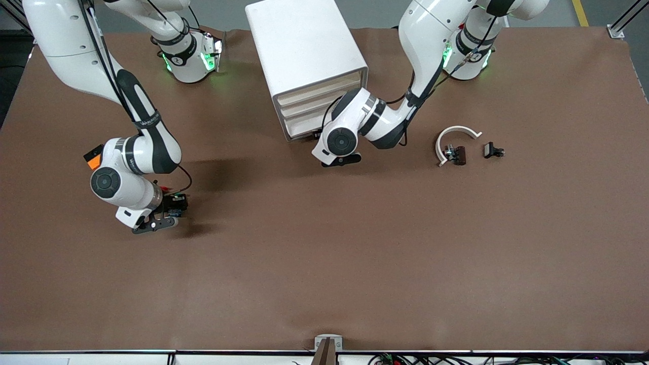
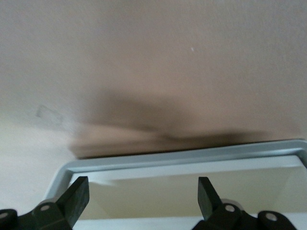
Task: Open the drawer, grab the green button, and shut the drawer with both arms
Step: 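Set the green button beside the red and yellow buttons with the right gripper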
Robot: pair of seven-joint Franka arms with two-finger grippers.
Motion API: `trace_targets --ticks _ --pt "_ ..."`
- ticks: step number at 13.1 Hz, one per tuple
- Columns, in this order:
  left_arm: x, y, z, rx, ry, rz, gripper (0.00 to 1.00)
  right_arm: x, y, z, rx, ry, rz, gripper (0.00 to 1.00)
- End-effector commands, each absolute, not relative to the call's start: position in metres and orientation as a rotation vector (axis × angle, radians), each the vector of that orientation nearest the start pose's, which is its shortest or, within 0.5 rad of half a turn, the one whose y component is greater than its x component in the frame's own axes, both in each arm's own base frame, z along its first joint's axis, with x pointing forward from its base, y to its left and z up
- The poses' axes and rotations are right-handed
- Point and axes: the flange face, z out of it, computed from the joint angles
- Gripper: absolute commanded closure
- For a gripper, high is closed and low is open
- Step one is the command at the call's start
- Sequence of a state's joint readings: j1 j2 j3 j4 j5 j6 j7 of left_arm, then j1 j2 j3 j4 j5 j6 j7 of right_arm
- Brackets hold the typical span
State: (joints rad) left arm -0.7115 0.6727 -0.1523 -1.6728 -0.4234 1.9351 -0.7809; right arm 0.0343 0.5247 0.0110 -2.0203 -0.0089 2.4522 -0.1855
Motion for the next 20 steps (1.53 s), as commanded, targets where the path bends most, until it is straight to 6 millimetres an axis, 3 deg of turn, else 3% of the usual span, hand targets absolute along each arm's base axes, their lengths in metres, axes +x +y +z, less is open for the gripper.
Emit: trace_targets --ticks 1,3,5,7,9,12,14,16,20 --pt "0.391 -0.506 0.199 -3.008 -0.294 1.046 0.0 0.592 0.027 0.182 -3.106 -0.373 0.136 0.59" --pt "0.383 -0.51 0.194 -2.998 -0.279 1.069 0.0 0.593 0.029 0.184 -3.106 -0.371 0.136 0.0" --pt "0.381 -0.511 0.189 -2.989 -0.28 1.08 0.0 0.595 0.034 0.193 -3.105 -0.378 0.133 0.0" --pt "0.378 -0.511 0.185 -2.977 -0.286 1.091 0.0 0.601 0.036 0.217 -3.108 -0.373 0.136 0.0" --pt "0.38 -0.511 0.188 -2.983 -0.289 1.088 0.0 0.603 0.046 0.246 -3.123 -0.259 0.187 0.0" --pt "0.412 -0.504 0.207 -3.036 -0.349 1.045 0.0 0.599 0.068 0.3 -3.148 -0.052 0.141 0.0" --pt "0.444 -0.48 0.214 -3.056 -0.443 1.034 0.0 0.592 0.067 0.348 -3.151 -0.004 0.112 0.0" --pt "0.482 -0.455 0.247 -3.115 -0.532 0.974 0.0 0.581 0.061 0.4 -3.153 0.014 0.068 0.0" --pt "0.552 -0.368 0.323 -3.144 -0.675 0.875 0.0 0.543 0.051 0.499 -3.157 0.034 0.02 0.0"
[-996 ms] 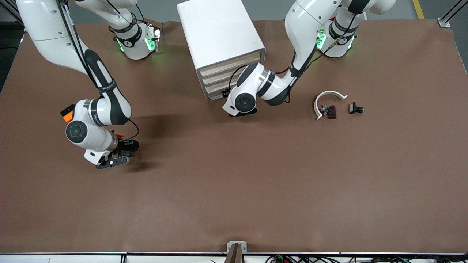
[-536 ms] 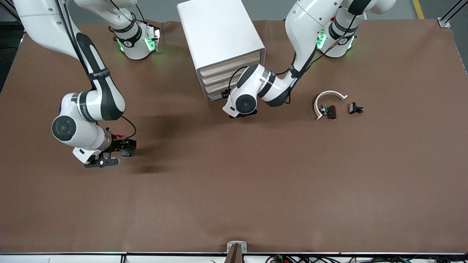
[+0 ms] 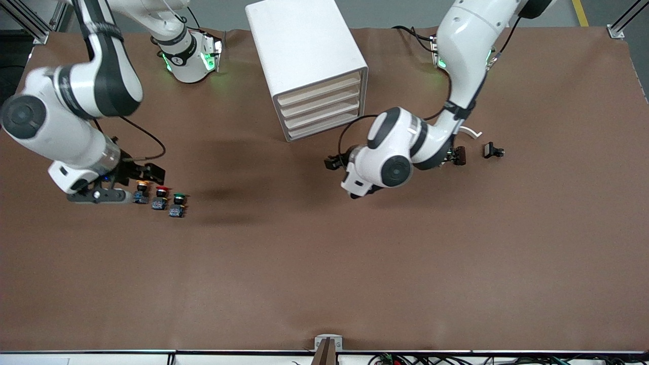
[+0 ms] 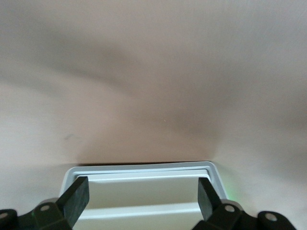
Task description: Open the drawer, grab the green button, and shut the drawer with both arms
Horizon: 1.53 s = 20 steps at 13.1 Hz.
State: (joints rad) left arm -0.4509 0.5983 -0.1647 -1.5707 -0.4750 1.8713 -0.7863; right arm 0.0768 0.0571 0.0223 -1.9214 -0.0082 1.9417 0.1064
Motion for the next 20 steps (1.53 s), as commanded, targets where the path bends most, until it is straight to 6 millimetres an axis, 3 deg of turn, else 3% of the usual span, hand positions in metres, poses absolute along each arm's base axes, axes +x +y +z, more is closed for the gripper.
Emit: trace_targets --ticks 1,5,7,8,10,12,15,17,20 --pt "0.565 -0.347 0.339 -3.135 -0.669 0.8 0.0 0.536 0.049 0.519 -3.157 0.04 0.01 0.0" --pt "0.617 -0.247 0.41 -3.079 -0.739 0.53 0.0 0.532 0.022 0.589 -3.155 0.107 0.035 0.0" --pt "0.63 -0.188 0.455 -3.046 -0.816 0.346 0.0 0.531 0.009 0.605 -3.153 0.134 0.03 0.0" --pt "0.634 -0.165 0.466 -3.02 -0.839 0.286 0.0 0.53 0.007 0.608 -3.153 0.139 0.033 0.0" --pt "0.633 -0.147 0.491 -2.986 -0.828 0.17 0.0 0.527 0.008 0.615 -3.154 0.138 0.052 0.0" --pt "0.628 -0.132 0.521 -2.975 -0.849 0.08 0.0 0.523 0.007 0.646 -3.153 0.144 0.035 0.0" --pt "0.614 -0.121 0.563 -3.018 -0.737 0.0 0.0 0.522 0.001 0.648 -3.151 0.159 0.055 0.0" --pt "0.606 -0.092 0.588 -3.04 -0.643 -0.028 0.0 0.522 -0.002 0.649 -3.15 0.168 0.055 0.0" --pt "0.588 -0.076 0.609 -3.051 -0.513 0.003 0.0 0.52 -0.001 0.654 -3.151 0.159 0.043 0.0"
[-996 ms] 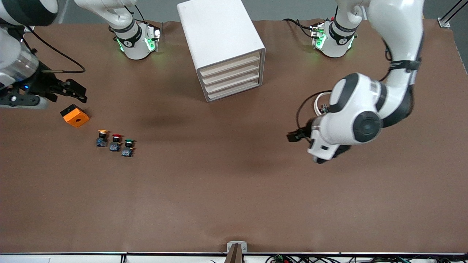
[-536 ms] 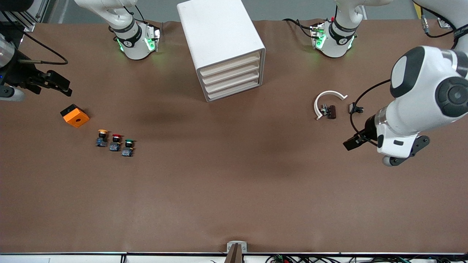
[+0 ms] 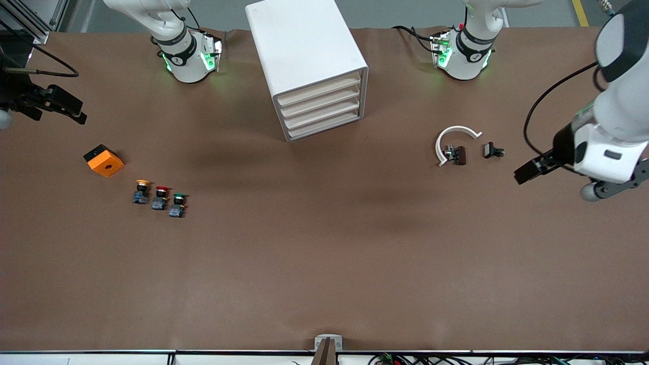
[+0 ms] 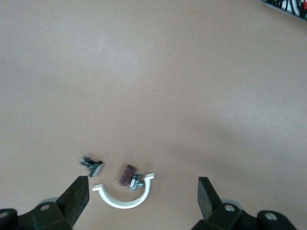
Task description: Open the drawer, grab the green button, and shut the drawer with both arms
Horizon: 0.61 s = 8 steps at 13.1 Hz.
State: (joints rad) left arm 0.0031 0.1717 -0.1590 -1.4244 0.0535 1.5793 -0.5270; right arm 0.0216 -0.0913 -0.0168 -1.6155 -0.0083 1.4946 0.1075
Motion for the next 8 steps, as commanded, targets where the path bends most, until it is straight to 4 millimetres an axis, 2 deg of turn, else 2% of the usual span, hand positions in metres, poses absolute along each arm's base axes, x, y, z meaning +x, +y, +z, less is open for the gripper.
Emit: trace_targets --ticks 1,3,4,5,6,7,8 --pt "0.585 -0.073 0.617 -3.058 -0.486 -0.009 0.0 0.518 -0.001 0.66 -3.153 0.152 0.059 0.0" --pt "0.574 -0.072 0.629 -3.065 -0.421 -0.023 0.0 0.514 -0.002 0.666 -3.154 0.078 0.084 0.0" --pt "0.569 -0.062 0.635 -3.073 -0.332 -0.024 0.0 0.515 -0.001 0.666 -3.154 0.076 0.087 0.0" --pt "0.562 -0.042 0.642 -3.075 -0.219 -0.032 0.0 0.515 -0.001 0.666 -3.154 0.078 0.087 0.0" --pt "0.558 -0.036 0.64 -3.077 -0.161 -0.02 0.0 0.515 -0.002 0.666 -3.154 0.085 0.087 0.0" --pt "0.554 -0.024 0.645 -3.075 -0.165 -0.029 0.0 0.515 -0.003 0.666 -3.154 0.088 0.087 0.0" --pt "0.553 -0.023 0.646 -3.076 -0.167 -0.034 0.0 0.515 -0.001 0.666 -3.152 0.097 0.086 0.0"
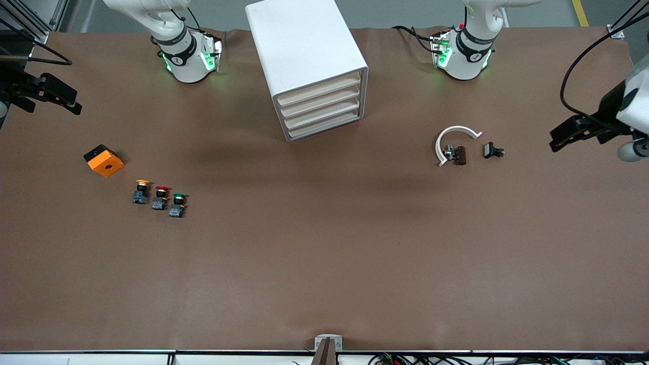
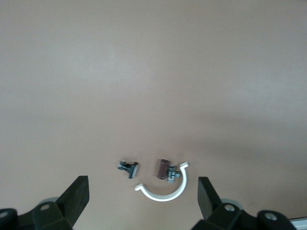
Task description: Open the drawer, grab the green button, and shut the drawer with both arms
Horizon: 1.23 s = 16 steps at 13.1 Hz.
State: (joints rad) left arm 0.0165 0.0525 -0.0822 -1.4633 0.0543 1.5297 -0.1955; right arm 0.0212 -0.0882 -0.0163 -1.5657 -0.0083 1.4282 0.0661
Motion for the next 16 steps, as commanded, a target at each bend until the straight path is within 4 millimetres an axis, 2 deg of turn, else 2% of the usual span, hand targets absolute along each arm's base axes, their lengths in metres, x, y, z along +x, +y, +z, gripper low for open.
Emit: trace_targets --ticks 1,3,6,10,12,16 --pt "0.549 -0.025 0.653 -3.077 -0.161 -0.057 0.0 0.515 0.001 0.666 -3.153 0.092 0.084 0.0" --pt "0.544 -0.035 0.66 -3.081 -0.135 -0.089 0.0 0.516 0.001 0.667 -3.153 0.092 0.074 0.0" --pt "0.533 -0.034 0.676 -3.09 -0.152 -0.135 0.0 0.515 -0.003 0.666 -3.154 0.104 0.079 0.0" --pt "0.526 -0.037 0.668 -3.115 -0.134 -0.1 0.0 0.515 -0.011 0.67 -3.152 0.129 0.075 0.0" --pt "0.524 -0.048 0.666 -3.118 -0.103 -0.086 0.0 0.514 -0.012 0.67 -3.154 0.132 0.072 0.0" --pt "0.524 -0.038 0.67 -3.118 0.05 -0.09 0.0 0.514 -0.012 0.67 -3.154 0.132 0.072 0.0"
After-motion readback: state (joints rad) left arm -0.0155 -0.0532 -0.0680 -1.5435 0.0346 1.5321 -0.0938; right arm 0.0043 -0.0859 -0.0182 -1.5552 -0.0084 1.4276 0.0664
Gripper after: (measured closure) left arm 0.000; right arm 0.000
